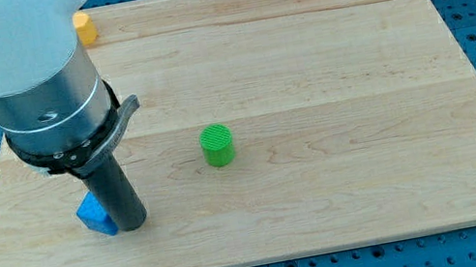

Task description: Slide the blue triangle closer to the blue cube

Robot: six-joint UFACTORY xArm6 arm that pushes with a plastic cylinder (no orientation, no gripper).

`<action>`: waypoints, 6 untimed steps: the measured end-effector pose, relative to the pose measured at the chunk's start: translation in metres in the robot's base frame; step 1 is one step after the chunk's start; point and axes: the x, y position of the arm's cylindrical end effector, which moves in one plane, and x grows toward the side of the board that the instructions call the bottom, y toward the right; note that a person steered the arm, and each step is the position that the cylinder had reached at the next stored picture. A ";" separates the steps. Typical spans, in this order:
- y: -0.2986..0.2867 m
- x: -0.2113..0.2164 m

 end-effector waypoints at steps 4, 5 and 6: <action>-0.012 -0.002; -0.011 -0.002; -0.010 -0.002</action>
